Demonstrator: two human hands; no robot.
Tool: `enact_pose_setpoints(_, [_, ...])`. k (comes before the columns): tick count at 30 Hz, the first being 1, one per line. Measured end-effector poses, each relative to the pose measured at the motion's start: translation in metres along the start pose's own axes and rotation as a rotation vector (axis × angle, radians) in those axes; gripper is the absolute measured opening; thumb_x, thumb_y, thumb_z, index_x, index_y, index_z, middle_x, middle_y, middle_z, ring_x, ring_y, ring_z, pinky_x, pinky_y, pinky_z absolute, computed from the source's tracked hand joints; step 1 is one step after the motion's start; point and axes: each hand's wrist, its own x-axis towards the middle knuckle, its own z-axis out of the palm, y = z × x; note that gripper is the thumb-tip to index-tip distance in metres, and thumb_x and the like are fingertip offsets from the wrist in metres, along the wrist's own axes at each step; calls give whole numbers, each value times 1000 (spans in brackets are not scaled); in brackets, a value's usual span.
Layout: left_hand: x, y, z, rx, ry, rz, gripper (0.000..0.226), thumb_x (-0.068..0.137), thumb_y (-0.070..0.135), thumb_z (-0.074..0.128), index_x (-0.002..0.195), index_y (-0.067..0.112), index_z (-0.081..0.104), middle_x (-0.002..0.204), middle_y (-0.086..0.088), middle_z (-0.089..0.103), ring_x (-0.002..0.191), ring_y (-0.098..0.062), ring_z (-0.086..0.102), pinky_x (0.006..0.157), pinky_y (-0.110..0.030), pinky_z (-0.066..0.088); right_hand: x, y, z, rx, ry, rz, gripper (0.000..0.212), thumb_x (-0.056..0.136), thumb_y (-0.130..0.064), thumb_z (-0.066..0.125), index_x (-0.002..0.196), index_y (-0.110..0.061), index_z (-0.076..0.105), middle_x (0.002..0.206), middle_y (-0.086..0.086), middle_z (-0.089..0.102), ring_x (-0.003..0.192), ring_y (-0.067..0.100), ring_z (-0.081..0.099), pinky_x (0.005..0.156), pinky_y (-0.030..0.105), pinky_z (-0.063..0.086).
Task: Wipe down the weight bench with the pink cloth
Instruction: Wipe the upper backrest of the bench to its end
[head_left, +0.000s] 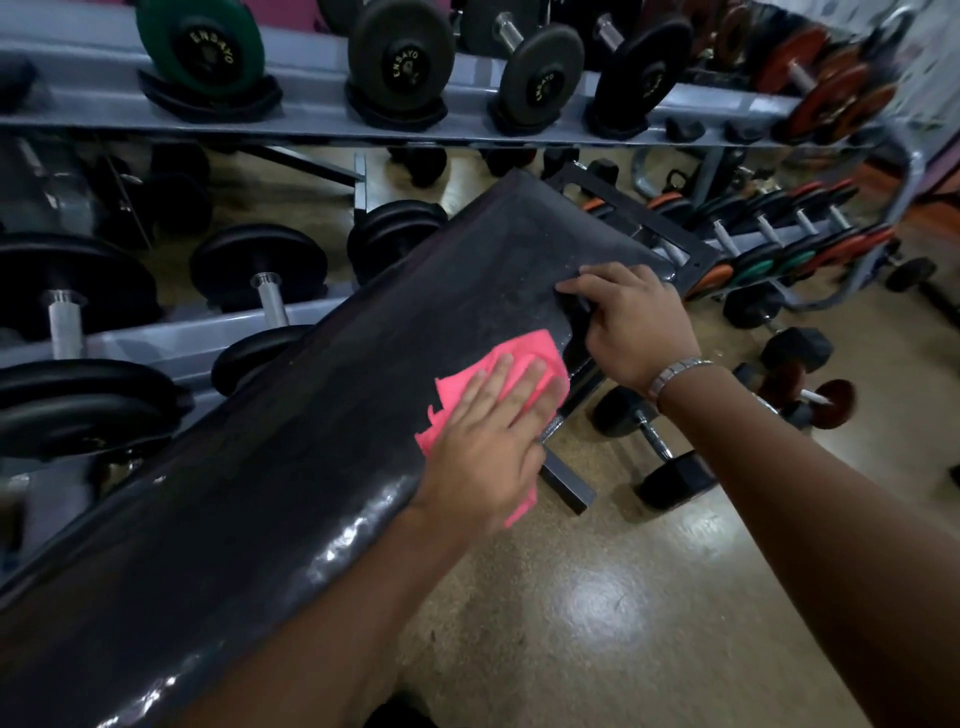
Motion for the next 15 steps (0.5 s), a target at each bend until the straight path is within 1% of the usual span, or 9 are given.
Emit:
enact_pose_setpoints(2, [6, -25, -9, 11, 1, 82, 62, 96, 32, 34, 157, 24, 34, 165, 1, 30, 157, -23, 15, 128, -43, 14, -2, 1, 4, -2, 20, 7, 49, 85, -17, 51, 130, -36, 59, 139, -6, 55, 119, 28, 48, 91, 44, 40])
enact_pose_setpoints(4, [25, -25, -15, -30, 13, -54, 65, 95, 36, 26, 159, 25, 31, 166, 1, 27, 157, -21, 12, 127, -44, 14, -3, -4, 10, -7, 44, 22, 50, 83, -17, 52, 129, -35, 60, 139, -5, 55, 121, 28, 48, 90, 44, 39])
enact_pose_setpoints(5, [32, -14, -15, -59, 24, -143, 67, 94, 37, 22, 159, 24, 29, 167, 1, 24, 158, -22, 10, 128, -44, 11, -4, -6, 11, -13, 47, 30, 49, 83, -17, 53, 128, -35, 60, 138, -5, 55, 121, 28, 47, 90, 45, 39])
enact_pose_setpoints(6, [35, -2, -13, -64, 32, -184, 67, 94, 36, 21, 159, 23, 28, 167, -1, 23, 158, -24, 8, 128, -44, 9, -4, -7, 11, -20, 48, 38, 47, 84, -18, 53, 128, -34, 60, 138, -5, 55, 122, 28, 47, 90, 45, 39])
enact_pose_setpoints(8, [29, 5, -7, -46, 3, -99, 66, 94, 34, 24, 159, 22, 29, 168, -2, 22, 158, -26, 6, 128, -44, 7, -5, -5, 11, -33, 46, 42, 46, 85, -20, 52, 128, -35, 60, 138, -5, 55, 122, 28, 47, 90, 45, 39])
enact_pose_setpoints(10, [24, -16, -10, -34, -51, 58, 65, 94, 32, 31, 157, 23, 34, 166, -1, 27, 157, -26, 12, 128, -42, 10, -6, -3, 11, -32, 46, 33, 47, 86, -21, 52, 129, -35, 59, 139, -5, 55, 123, 28, 47, 91, 45, 40])
enact_pose_setpoints(11, [28, -29, -13, -41, -47, 77, 65, 93, 33, 32, 157, 24, 36, 165, 0, 30, 157, -25, 15, 128, -41, 11, -6, -4, 11, -31, 42, 35, 47, 86, -21, 52, 130, -35, 59, 139, -5, 55, 123, 27, 47, 91, 44, 40])
enact_pose_setpoints(13, [46, -35, -20, -87, -20, -64, 69, 91, 39, 23, 158, 26, 31, 166, 1, 27, 157, -22, 13, 128, -38, 8, -4, -8, 11, -42, 38, 48, 43, 87, -21, 50, 127, -35, 60, 137, -5, 56, 121, 28, 48, 90, 44, 39])
enact_pose_setpoints(15, [55, -18, -21, -104, 19, -214, 72, 90, 41, 15, 160, 26, 27, 167, 1, 23, 158, -22, 8, 129, -39, 6, -1, -13, 9, -53, 47, 65, 37, 89, -22, 49, 123, -33, 61, 131, -4, 59, 116, 30, 49, 88, 44, 39])
